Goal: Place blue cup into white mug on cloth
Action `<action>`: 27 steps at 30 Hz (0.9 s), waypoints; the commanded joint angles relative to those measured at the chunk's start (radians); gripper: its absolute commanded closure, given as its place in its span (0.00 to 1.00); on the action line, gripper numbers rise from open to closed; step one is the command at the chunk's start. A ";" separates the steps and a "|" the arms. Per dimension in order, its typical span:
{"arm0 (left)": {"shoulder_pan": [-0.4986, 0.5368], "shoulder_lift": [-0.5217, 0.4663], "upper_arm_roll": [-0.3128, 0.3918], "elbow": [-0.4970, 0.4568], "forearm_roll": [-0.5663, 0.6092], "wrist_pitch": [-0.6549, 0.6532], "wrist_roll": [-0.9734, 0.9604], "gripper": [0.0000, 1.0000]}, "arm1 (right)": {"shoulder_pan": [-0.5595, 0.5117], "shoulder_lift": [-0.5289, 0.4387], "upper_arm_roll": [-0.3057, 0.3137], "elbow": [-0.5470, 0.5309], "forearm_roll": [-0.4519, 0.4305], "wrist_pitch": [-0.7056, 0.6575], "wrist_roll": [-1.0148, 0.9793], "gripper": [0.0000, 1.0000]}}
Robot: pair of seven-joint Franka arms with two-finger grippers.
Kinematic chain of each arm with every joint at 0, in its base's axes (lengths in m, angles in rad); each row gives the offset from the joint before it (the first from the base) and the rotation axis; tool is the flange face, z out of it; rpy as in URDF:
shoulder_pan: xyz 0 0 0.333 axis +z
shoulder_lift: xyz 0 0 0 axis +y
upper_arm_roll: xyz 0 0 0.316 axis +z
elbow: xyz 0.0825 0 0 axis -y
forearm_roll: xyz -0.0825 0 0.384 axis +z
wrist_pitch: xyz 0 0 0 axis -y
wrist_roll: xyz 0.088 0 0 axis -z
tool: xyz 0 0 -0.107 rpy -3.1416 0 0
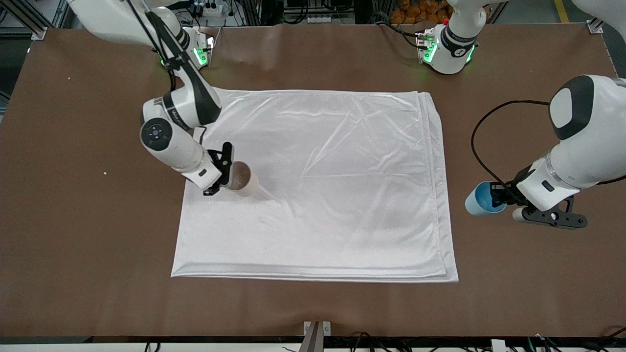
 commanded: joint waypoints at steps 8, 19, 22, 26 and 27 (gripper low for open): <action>-0.006 0.000 -0.048 0.003 -0.053 -0.017 0.008 1.00 | 0.183 0.069 -0.009 0.075 -0.137 0.003 0.386 1.00; -0.033 0.012 -0.051 0.003 -0.054 -0.017 -0.010 1.00 | 0.288 0.175 -0.013 0.182 -0.140 -0.005 0.568 1.00; -0.036 0.011 -0.053 0.003 -0.054 -0.017 -0.039 1.00 | 0.298 0.197 -0.013 0.197 -0.140 -0.005 0.604 1.00; -0.058 0.009 -0.059 0.018 -0.054 -0.017 -0.067 1.00 | 0.312 0.210 -0.013 0.202 -0.141 -0.005 0.679 1.00; -0.059 0.009 -0.059 0.026 -0.054 -0.017 -0.073 1.00 | 0.314 0.215 -0.013 0.207 -0.141 -0.005 0.680 1.00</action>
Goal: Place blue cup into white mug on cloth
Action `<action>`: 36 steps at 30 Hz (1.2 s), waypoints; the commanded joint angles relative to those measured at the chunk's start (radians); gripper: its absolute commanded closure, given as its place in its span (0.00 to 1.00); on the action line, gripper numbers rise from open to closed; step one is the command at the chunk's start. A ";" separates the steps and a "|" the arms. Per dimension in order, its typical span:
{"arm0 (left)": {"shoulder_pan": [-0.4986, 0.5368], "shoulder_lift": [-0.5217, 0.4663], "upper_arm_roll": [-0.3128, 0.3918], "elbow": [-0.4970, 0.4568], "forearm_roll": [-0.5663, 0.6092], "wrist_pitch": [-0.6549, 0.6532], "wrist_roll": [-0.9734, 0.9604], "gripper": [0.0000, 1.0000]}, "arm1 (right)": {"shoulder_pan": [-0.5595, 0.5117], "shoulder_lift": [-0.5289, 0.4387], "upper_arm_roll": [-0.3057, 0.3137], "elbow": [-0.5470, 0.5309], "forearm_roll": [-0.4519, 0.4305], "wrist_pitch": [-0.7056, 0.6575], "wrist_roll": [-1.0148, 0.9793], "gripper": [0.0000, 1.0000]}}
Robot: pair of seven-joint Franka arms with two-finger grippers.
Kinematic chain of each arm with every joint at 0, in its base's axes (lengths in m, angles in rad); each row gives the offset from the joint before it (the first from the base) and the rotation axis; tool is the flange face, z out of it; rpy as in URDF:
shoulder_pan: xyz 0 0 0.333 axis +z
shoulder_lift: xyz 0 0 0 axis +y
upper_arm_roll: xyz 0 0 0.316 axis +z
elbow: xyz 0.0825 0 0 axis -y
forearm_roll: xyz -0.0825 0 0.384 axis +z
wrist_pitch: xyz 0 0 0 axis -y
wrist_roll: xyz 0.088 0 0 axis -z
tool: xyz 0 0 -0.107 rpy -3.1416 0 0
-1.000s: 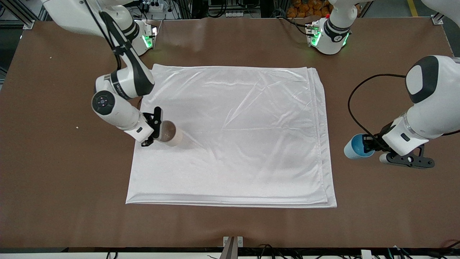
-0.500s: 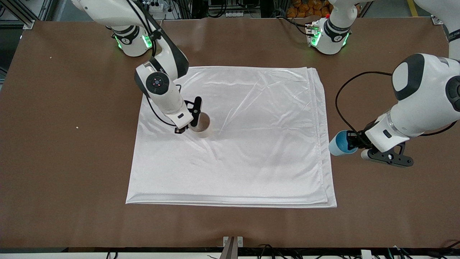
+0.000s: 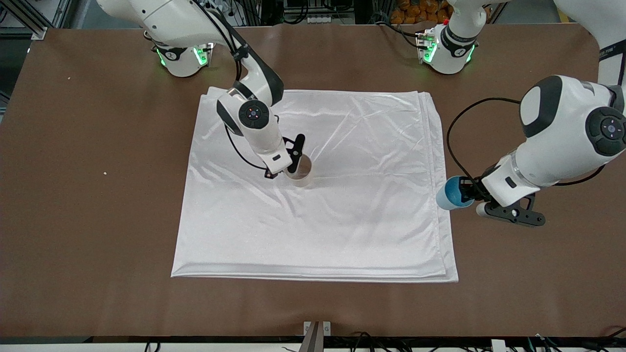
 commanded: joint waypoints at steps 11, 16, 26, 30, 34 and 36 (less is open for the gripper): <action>-0.035 -0.010 -0.040 0.027 -0.016 -0.035 -0.144 1.00 | 0.076 0.095 -0.019 0.086 -0.092 -0.014 0.175 1.00; -0.037 -0.012 -0.040 0.029 -0.017 -0.036 -0.164 1.00 | 0.080 0.111 -0.019 0.100 -0.135 -0.015 0.213 1.00; -0.107 -0.006 -0.057 0.030 -0.014 -0.035 -0.307 1.00 | 0.085 0.112 -0.019 0.103 -0.135 -0.015 0.212 0.47; -0.126 -0.004 -0.057 0.030 -0.016 -0.035 -0.339 1.00 | 0.085 0.112 -0.019 0.103 -0.135 -0.015 0.215 0.27; -0.146 -0.004 -0.057 0.030 -0.019 -0.035 -0.362 1.00 | 0.080 0.106 -0.021 0.114 -0.135 -0.015 0.233 0.00; -0.161 -0.003 -0.057 0.030 -0.019 -0.035 -0.379 1.00 | 0.074 0.101 -0.021 0.117 -0.135 -0.017 0.233 0.00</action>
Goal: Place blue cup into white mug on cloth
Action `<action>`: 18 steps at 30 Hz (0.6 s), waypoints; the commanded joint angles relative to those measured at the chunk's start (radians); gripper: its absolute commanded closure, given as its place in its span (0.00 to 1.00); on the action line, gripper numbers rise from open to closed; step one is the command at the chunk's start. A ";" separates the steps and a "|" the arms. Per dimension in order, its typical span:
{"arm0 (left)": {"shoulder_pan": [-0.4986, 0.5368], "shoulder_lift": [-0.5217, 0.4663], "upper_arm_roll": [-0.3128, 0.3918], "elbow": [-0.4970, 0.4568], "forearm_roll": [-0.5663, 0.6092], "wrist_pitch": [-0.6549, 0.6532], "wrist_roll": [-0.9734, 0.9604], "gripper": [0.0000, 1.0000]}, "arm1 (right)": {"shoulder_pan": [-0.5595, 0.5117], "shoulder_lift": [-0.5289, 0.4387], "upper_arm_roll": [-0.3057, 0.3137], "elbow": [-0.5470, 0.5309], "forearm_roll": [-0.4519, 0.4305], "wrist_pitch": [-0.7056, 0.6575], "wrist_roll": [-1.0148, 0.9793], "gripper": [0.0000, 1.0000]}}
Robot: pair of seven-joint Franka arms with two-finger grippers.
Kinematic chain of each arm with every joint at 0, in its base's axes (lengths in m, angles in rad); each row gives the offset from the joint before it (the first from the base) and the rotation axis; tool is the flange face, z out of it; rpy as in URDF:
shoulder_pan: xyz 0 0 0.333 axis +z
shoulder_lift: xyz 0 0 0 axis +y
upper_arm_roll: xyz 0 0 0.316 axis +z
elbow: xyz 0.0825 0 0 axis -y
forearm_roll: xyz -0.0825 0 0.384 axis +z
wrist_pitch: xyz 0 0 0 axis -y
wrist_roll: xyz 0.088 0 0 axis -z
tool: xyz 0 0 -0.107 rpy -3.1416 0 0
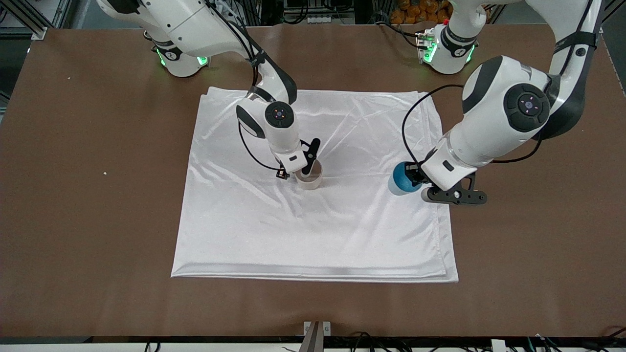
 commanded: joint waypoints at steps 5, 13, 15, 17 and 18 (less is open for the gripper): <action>-0.064 0.010 0.001 0.013 -0.018 -0.007 -0.101 1.00 | -0.015 -0.034 -0.004 0.035 -0.027 -0.024 0.040 0.00; -0.145 0.035 0.004 0.013 -0.010 0.043 -0.248 1.00 | -0.063 -0.132 -0.004 0.045 -0.026 -0.159 0.030 0.00; -0.157 0.040 0.004 0.013 -0.009 0.051 -0.276 1.00 | -0.075 -0.161 -0.004 0.047 -0.026 -0.199 0.028 0.00; -0.165 0.043 0.004 0.013 -0.009 0.054 -0.294 1.00 | -0.077 -0.198 -0.004 0.050 -0.026 -0.237 0.030 0.00; -0.172 0.046 0.004 0.013 -0.009 0.056 -0.303 1.00 | -0.078 -0.213 -0.004 0.054 -0.026 -0.257 0.030 0.00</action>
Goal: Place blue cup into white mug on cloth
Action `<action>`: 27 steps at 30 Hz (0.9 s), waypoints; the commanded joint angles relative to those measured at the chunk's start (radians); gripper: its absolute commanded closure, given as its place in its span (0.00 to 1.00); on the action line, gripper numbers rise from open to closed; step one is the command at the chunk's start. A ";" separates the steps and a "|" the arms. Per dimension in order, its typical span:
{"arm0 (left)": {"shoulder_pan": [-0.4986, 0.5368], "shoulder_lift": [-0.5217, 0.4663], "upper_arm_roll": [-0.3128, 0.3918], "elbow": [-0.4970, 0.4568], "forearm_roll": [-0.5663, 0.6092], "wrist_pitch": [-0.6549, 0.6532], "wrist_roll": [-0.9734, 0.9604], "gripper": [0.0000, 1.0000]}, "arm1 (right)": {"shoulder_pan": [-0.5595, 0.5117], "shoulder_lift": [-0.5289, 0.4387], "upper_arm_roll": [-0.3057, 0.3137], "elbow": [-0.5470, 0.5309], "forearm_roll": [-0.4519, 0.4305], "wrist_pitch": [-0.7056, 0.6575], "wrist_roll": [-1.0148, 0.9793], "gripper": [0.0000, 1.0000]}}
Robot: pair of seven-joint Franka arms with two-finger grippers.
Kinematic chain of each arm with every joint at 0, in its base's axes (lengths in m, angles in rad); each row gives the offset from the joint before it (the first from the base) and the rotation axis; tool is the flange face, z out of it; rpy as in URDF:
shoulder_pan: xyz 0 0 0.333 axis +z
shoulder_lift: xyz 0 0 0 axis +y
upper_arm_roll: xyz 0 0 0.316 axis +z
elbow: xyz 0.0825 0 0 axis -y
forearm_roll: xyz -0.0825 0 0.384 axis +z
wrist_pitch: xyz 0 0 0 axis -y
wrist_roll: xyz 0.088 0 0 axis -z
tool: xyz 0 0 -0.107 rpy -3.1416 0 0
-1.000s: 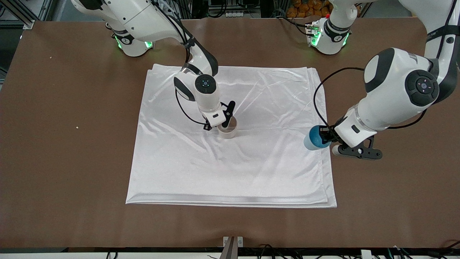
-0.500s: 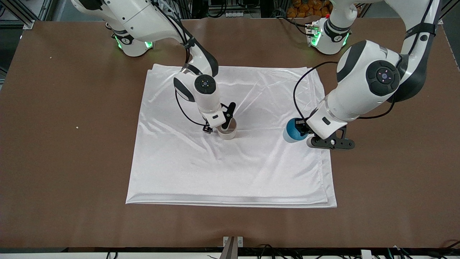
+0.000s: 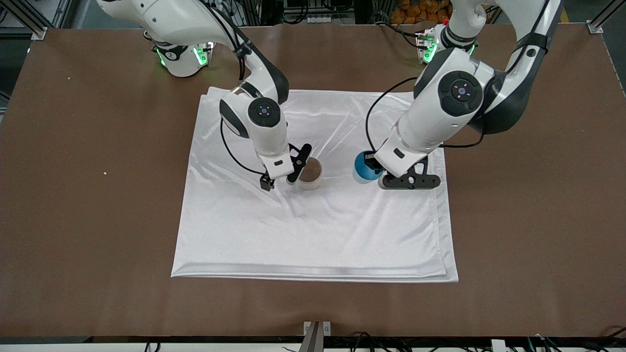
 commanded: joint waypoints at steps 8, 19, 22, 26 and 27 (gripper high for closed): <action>-0.120 0.053 0.012 0.012 0.037 0.083 -0.195 1.00 | -0.104 -0.248 0.013 -0.010 -0.013 -0.258 0.004 0.00; -0.214 0.141 0.015 0.015 0.082 0.189 -0.297 1.00 | -0.253 -0.407 0.012 0.017 0.086 -0.398 -0.048 0.00; -0.234 0.156 0.015 0.015 0.103 0.210 -0.308 1.00 | -0.291 -0.435 0.010 0.059 0.086 -0.459 -0.048 0.00; -0.242 0.182 0.015 0.013 0.130 0.224 -0.311 1.00 | -0.352 -0.441 0.010 0.123 0.089 -0.538 -0.048 0.00; -0.251 0.188 0.015 0.013 0.136 0.230 -0.311 1.00 | -0.366 -0.441 0.010 0.137 0.089 -0.553 -0.048 0.00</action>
